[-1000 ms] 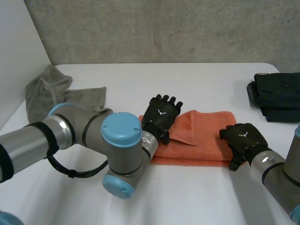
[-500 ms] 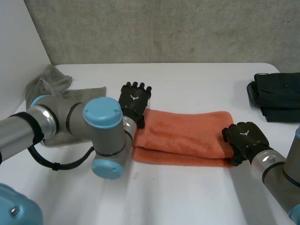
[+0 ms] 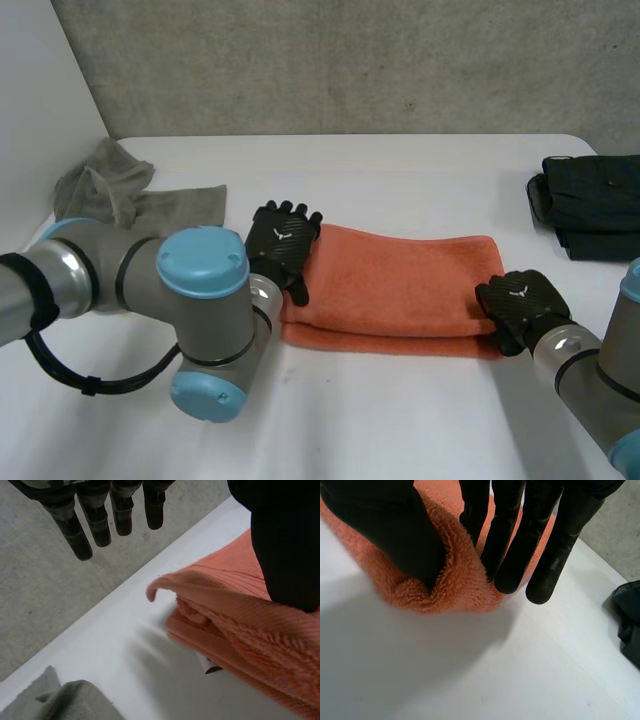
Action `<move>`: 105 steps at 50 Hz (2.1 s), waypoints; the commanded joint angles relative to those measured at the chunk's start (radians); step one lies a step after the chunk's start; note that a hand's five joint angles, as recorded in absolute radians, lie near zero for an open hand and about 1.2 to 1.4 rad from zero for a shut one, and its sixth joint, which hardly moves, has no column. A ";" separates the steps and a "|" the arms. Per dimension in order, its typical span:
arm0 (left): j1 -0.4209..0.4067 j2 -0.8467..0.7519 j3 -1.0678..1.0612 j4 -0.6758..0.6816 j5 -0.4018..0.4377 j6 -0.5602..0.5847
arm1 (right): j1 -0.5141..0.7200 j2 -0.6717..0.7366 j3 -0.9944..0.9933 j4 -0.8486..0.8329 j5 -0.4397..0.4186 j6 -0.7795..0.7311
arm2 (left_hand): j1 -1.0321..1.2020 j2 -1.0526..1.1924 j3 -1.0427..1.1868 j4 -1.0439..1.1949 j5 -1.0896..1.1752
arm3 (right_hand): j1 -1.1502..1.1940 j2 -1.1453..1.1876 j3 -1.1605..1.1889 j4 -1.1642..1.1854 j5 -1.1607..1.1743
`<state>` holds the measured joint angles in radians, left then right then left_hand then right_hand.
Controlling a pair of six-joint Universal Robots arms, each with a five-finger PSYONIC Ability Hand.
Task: Fold the laundry.
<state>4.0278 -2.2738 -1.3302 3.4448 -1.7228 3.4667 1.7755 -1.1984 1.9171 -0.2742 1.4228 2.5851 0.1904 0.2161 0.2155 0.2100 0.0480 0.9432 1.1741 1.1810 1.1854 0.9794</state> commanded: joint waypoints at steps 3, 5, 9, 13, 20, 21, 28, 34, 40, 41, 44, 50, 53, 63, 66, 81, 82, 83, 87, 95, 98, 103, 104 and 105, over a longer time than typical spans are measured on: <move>0.036 0.129 -0.109 -0.001 0.009 0.000 | -0.136 -0.093 0.022 0.098 0.008 -0.334 | 0.005 -0.020 -0.020 -0.014 -0.027 | 0.453 0.222 0.215 0.211 0.242; 0.040 0.158 -0.133 -0.001 0.008 0.000 | -0.125 -0.099 0.008 0.092 0.013 -0.365 | 0.005 -0.020 -0.020 -0.014 -0.027 | 0.453 0.222 0.215 0.211 0.242; 0.042 0.201 -0.165 -0.001 0.008 -0.001 | 0.078 -0.092 -0.105 0.079 0.034 -0.361 | 0.003 -0.023 -0.023 -0.017 -0.030 | 0.453 0.222 0.215 0.211 0.242; 0.043 0.246 -0.201 -0.001 0.008 -0.006 | 0.233 -0.078 -0.182 0.061 0.033 -0.361 | 0.000 -0.026 -0.025 -0.020 -0.033 | 0.453 0.222 0.215 0.211 0.242; 0.083 0.309 -0.250 0.000 0.003 -0.006 | 0.452 0.025 -0.253 -0.028 -0.028 -0.372 | -0.003 -0.029 -0.028 -0.023 -0.035 | 0.453 0.222 0.215 0.211 0.242; 0.091 0.315 -0.254 0.000 0.005 -0.006 | 0.491 0.055 -0.257 -0.031 -0.057 -0.370 | -0.003 -0.029 -0.028 -0.023 -0.035 | 0.453 0.222 0.215 0.211 0.242; 0.122 0.333 -0.258 0.004 0.008 -0.011 | 0.519 0.111 -0.248 -0.043 -0.088 -0.303 | -0.003 -0.029 -0.028 -0.023 -0.035 | -0.518 -0.749 -0.756 -0.760 -0.729; 0.094 0.330 -0.221 0.011 0.012 -0.053 | 0.455 0.025 -0.263 -0.025 0.004 -0.019 | -0.003 -0.029 -0.028 -0.023 -0.035 | -0.769 -1.000 -1.006 -1.011 -0.979; 0.008 0.304 -0.143 0.007 0.048 -0.147 | 0.250 -0.087 -0.256 0.068 0.059 0.355 | 0.005 -0.020 -0.020 -0.014 -0.027 | -0.769 -1.000 -1.006 -1.011 -0.979; -0.013 0.281 -0.123 0.004 0.070 -0.170 | 0.233 -0.087 -0.259 0.094 0.055 0.387 | 0.014 -0.012 -0.011 -0.005 -0.018 | -0.769 -1.000 -1.006 -1.011 -0.979; -0.053 0.228 -0.078 -0.001 0.120 -0.210 | 0.199 -0.089 -0.280 0.182 0.025 0.467 | 0.023 -0.003 -0.002 0.003 -0.009 | -0.769 -1.000 -1.006 -1.011 -0.979; -0.102 0.103 0.017 -0.038 0.138 -0.224 | 0.185 0.006 -0.339 0.248 -0.015 0.498 | 0.032 0.006 0.007 0.012 0.000 | -0.769 -1.000 -1.006 -1.011 -0.979; -0.101 0.019 0.086 -0.117 0.132 -0.225 | 0.185 0.077 -0.381 0.256 -0.010 0.497 | 0.041 0.015 0.016 0.021 0.009 | -0.769 -1.000 -1.006 -1.011 -0.979; -0.093 -0.084 0.151 -0.306 0.054 -0.181 | 0.197 0.197 -0.418 0.270 -0.013 0.376 | 0.050 0.024 0.024 0.030 0.017 | -0.769 -1.000 -1.006 -1.011 -0.979; -0.081 -0.075 0.128 -0.315 0.035 -0.138 | 0.197 0.209 -0.414 0.267 -0.002 0.281 | 0.058 0.033 0.033 0.039 0.026 | -0.769 -1.000 -1.006 -1.011 -0.979; -0.082 0.140 0.109 -0.334 0.066 -0.084 | 0.228 -0.013 -0.291 0.110 0.085 0.145 | 0.011 -0.014 -0.014 -0.008 -0.021 | -0.769 -1.000 -1.006 -1.011 -0.979; -0.081 0.157 0.109 -0.334 0.075 -0.084 | 0.235 -0.041 -0.268 0.086 0.090 0.141 | 0.011 -0.014 -0.014 -0.008 -0.021 | -0.769 -1.000 -1.006 -1.011 -0.979; -0.076 0.195 0.106 -0.334 0.106 -0.084 | 0.243 -0.064 -0.245 0.066 0.091 0.141 | 0.008 -0.017 -0.017 -0.011 -0.024 | -0.769 -1.000 -1.006 -1.011 -0.979; -0.038 0.281 0.094 -0.348 0.222 -0.086 | 0.291 -0.108 -0.158 0.000 0.100 0.144 | 0.014 -0.011 -0.011 -0.005 -0.018 | -0.769 -1.000 -1.006 -1.011 -0.979; 0.039 0.361 0.083 -0.457 0.411 -0.092 | 0.358 -0.089 -0.027 -0.017 0.100 0.188 | 0.023 -0.003 -0.002 0.003 -0.009 | -0.769 -1.000 -1.006 -1.011 -0.979; 0.042 0.370 0.080 -0.463 0.422 -0.098 | 0.372 -0.061 -0.024 -0.042 0.100 0.210 | 0.023 -0.003 -0.002 0.003 -0.009 | -0.769 -1.000 -1.006 -1.011 -0.979; 0.042 0.369 0.069 -0.463 0.420 -0.100 | 0.387 0.026 -0.036 -0.124 0.113 0.213 | 0.020 -0.006 -0.005 0.001 -0.012 | -0.769 -1.000 -1.006 -1.011 -0.979; 0.042 0.369 0.066 -0.463 0.420 -0.100 | 0.387 0.034 -0.039 -0.134 0.116 0.208 | 0.017 -0.008 -0.008 -0.002 -0.015 | -0.769 -1.000 -1.006 -1.011 -0.979; 0.042 0.369 0.063 -0.464 0.420 -0.100 | 0.387 0.043 -0.044 -0.144 0.119 0.208 | 0.017 -0.008 -0.008 -0.002 -0.015 | -0.769 -1.000 -1.006 -1.011 -0.979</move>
<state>4.0703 -1.9044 -1.2535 2.9868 -1.3036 3.3701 2.1551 -1.2311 1.8897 -0.3438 1.5272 2.7916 0.1903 0.2116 0.2154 0.2100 0.0455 0.1553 0.2216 0.2150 0.2358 0.0542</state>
